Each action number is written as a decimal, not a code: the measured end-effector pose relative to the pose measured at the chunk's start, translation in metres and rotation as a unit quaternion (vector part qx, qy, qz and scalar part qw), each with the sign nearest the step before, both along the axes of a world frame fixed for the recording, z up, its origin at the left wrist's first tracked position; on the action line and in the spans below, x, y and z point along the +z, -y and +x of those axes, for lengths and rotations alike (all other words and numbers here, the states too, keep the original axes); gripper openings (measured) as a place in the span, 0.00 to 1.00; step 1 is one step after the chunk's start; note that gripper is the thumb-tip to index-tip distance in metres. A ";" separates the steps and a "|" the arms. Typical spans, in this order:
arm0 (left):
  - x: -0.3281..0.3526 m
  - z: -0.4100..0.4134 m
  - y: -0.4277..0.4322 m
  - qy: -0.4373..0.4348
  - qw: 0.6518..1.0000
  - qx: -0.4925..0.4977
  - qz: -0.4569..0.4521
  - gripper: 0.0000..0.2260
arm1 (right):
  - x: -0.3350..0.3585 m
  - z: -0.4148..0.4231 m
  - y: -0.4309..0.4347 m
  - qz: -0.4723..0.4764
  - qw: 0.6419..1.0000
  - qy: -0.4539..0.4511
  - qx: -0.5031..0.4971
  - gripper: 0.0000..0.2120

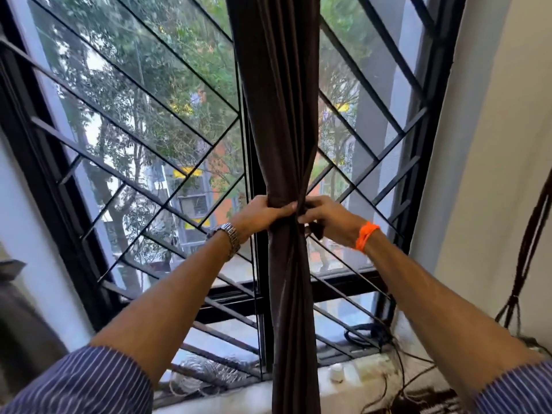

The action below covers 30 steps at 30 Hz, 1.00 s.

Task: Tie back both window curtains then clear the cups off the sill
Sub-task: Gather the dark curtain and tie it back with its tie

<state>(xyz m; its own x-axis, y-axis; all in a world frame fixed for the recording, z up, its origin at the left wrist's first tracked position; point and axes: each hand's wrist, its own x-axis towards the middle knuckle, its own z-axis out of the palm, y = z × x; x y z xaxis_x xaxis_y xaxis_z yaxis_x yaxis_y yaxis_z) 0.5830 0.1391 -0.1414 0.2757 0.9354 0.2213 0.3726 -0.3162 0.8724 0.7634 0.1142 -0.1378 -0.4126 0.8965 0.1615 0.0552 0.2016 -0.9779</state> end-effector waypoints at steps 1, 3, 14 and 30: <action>-0.001 -0.001 0.000 -0.016 1.000 0.009 -0.001 0.18 | 0.001 0.003 0.002 0.001 1.000 -0.001 0.018 0.13; 0.000 -0.004 0.002 -0.069 0.997 0.034 0.018 0.22 | 0.002 0.008 0.004 0.007 0.999 0.002 0.046 0.13; 0.021 -0.016 0.008 -0.233 0.952 0.082 0.179 0.16 | -0.008 -0.011 -0.007 0.134 0.976 0.089 -0.147 0.21; 0.025 -0.038 0.020 -0.059 0.976 -0.142 -0.152 0.11 | -0.008 -0.013 -0.002 0.166 0.962 0.120 -0.183 0.16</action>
